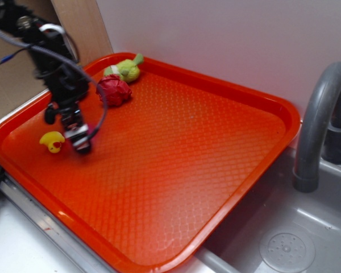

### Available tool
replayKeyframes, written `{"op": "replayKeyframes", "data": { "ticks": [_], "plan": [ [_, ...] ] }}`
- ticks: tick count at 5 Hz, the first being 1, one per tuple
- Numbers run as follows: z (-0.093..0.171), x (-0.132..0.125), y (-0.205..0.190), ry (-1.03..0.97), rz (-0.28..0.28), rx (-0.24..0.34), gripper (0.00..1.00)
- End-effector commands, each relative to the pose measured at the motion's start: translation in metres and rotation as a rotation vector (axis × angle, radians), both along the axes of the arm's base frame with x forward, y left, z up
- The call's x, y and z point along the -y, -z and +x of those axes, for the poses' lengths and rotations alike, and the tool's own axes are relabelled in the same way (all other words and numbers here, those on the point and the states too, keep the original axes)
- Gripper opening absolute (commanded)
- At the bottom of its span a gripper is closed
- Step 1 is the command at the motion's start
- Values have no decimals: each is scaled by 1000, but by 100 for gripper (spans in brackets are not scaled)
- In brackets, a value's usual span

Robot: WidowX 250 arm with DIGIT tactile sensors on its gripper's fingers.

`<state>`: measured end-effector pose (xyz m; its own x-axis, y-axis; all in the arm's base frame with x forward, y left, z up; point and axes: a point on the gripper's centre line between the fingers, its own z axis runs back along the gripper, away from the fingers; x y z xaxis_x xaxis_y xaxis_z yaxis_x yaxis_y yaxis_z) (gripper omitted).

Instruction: Grab the yellow duck.

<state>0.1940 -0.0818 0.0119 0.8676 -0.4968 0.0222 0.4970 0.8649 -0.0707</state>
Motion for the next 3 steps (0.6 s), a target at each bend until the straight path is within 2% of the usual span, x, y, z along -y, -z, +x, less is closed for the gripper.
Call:
{"op": "replayKeyframes", "data": {
  "ticks": [1,2,3],
  "plan": [
    [-20,5,-8,61,38,-19,0],
    [-21,7,-43,43,44,43,100],
    [-22,10,-81,29,43,96,100]
  ]
}}
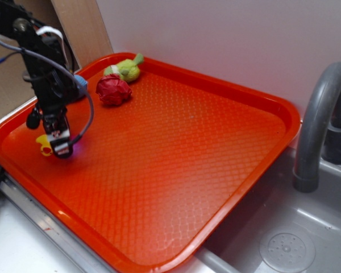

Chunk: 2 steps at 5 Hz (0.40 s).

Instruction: Grab the yellow duck.

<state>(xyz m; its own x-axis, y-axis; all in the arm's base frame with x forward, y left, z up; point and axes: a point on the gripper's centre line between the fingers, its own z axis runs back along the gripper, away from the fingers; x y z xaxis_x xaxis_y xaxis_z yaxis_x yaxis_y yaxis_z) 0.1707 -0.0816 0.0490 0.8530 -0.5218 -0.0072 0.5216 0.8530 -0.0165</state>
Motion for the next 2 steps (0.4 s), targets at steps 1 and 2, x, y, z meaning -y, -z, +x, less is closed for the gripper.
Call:
{"op": "replayKeyframes", "data": {
  "ticks": [1,2],
  "plan": [
    [-3,12,-50,7,-37,83,100],
    [-11,11,-33,17,-32,40,100]
  ]
}}
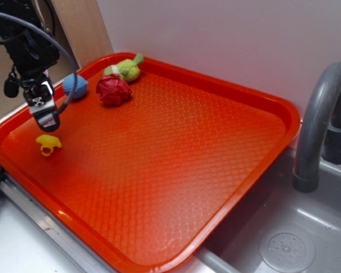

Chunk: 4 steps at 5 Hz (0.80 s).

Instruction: Grab the yellow duck.

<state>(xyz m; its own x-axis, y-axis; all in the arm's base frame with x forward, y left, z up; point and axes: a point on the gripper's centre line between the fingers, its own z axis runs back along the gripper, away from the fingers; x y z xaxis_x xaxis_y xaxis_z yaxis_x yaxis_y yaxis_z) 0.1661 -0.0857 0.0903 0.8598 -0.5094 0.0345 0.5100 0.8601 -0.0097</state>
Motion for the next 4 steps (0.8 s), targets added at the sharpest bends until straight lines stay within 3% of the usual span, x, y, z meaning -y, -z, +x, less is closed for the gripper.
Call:
{"op": "replayKeyframes", "data": {
  "ticks": [1,4],
  "plan": [
    [-20,2,33,38,-19,-39,100],
    [-24,3,69,87,23,-95,100]
  ]
}}
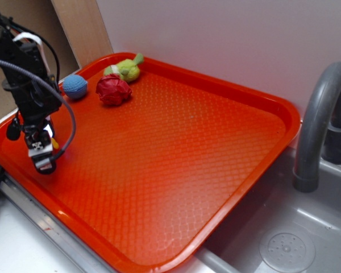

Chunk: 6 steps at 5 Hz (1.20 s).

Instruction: Grab the yellow duck.

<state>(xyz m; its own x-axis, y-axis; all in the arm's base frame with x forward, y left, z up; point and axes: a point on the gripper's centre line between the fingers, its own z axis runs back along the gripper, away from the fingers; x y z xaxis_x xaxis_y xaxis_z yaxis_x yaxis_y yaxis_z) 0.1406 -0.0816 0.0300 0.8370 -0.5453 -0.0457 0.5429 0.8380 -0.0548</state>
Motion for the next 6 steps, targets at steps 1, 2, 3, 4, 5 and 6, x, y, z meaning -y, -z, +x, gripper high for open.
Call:
{"op": "replayKeyframes", "data": {
  "ticks": [1,2,3,4,5,6],
  "plan": [
    [2,9,12,59,9,-16,100],
    [1,11,11,43,5,-5,0],
    [1,8,3,37,-3,10,0],
    [3,9,-18,26,4,33,0],
    [24,10,-68,-65,-29,121,0],
    [46,15,-118,-143,-42,129,0]
  ]
}}
